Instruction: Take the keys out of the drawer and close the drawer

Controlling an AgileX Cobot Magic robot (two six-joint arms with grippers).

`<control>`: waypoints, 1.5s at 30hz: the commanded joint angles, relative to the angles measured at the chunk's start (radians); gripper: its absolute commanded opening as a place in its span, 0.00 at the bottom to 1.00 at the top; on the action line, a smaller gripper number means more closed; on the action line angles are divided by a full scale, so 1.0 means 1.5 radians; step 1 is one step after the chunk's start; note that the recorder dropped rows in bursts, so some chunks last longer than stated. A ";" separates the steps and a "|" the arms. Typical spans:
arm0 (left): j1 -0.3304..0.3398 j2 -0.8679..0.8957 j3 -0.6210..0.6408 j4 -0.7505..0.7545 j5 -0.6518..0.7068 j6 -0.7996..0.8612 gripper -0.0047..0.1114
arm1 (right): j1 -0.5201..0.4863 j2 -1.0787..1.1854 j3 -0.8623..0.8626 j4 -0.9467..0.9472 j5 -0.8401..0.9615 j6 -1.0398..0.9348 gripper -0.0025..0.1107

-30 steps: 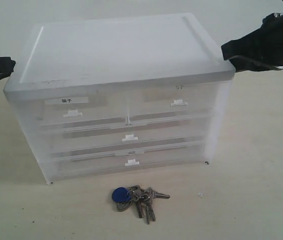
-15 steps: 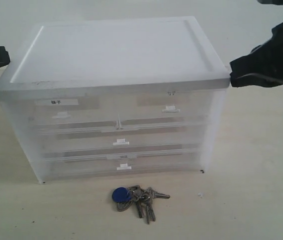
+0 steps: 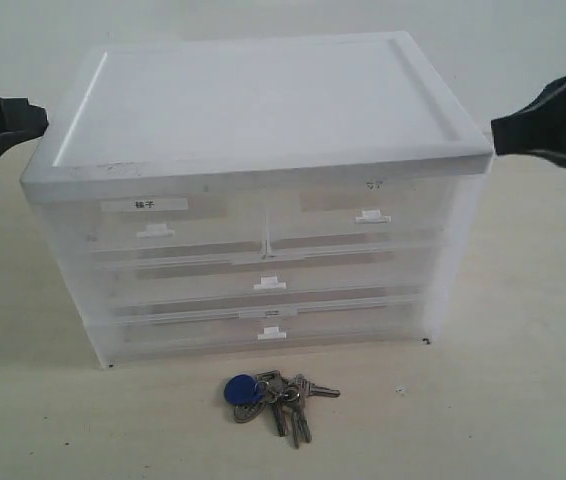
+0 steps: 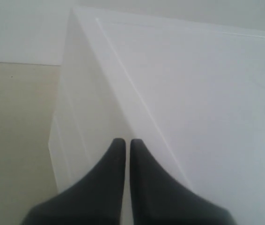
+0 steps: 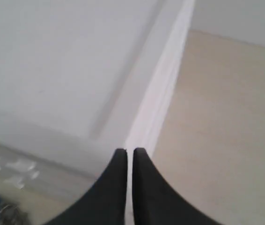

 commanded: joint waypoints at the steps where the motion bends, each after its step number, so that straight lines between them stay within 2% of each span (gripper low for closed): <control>1: -0.006 -0.004 -0.003 0.002 -0.026 0.002 0.08 | -0.001 0.025 0.001 -0.200 -0.077 0.205 0.02; 5: -0.006 -0.004 -0.001 0.002 -0.029 0.002 0.08 | 0.000 0.078 0.001 -0.167 -0.068 0.203 0.02; 11: -0.006 0.012 0.013 0.002 -0.049 -0.013 0.08 | 0.002 0.082 0.001 -0.017 -0.046 0.081 0.02; 21: -0.006 0.031 0.013 0.002 0.008 -0.014 0.08 | 0.002 0.079 0.001 0.156 0.064 -0.063 0.02; 39: -0.006 0.030 0.005 0.002 0.002 -0.014 0.08 | 0.002 0.011 0.002 0.157 0.100 -0.078 0.02; 45: -0.005 -0.021 0.005 0.002 -0.064 -0.014 0.08 | 0.002 -0.028 0.002 0.150 0.084 -0.082 0.02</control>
